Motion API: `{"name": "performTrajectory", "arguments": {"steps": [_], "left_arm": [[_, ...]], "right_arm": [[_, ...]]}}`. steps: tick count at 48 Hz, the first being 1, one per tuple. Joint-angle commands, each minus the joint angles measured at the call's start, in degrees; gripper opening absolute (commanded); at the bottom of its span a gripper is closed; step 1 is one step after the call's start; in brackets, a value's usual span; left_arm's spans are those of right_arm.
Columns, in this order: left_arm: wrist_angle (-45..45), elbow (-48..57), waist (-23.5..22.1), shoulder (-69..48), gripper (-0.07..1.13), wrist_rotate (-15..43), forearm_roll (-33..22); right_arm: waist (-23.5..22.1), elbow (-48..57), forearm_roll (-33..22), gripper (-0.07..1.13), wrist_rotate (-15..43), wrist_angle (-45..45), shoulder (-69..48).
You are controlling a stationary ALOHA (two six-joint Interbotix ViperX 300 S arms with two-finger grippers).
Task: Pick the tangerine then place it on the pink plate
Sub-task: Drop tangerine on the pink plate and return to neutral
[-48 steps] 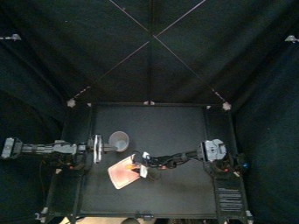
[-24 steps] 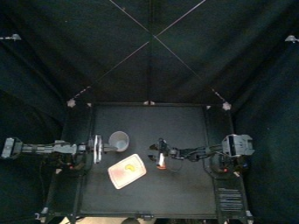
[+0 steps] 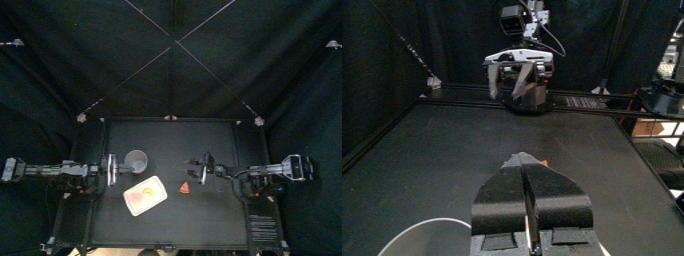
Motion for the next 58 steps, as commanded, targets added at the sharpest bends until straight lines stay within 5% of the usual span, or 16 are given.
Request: {"name": "performTrajectory", "arguments": {"steps": [1,58], "left_arm": [[-0.3,-0.7,0.5,0.3,0.07,0.0,-0.1],[-0.3,-0.1,1.1,0.3,0.07,-0.1,-0.4]], "right_arm": [[-0.3,0.9,-1.4,0.84,-0.1,-0.5,-4.0],[-0.7,3.5,-4.0,0.84,0.4,-0.4,-6.8]]}}
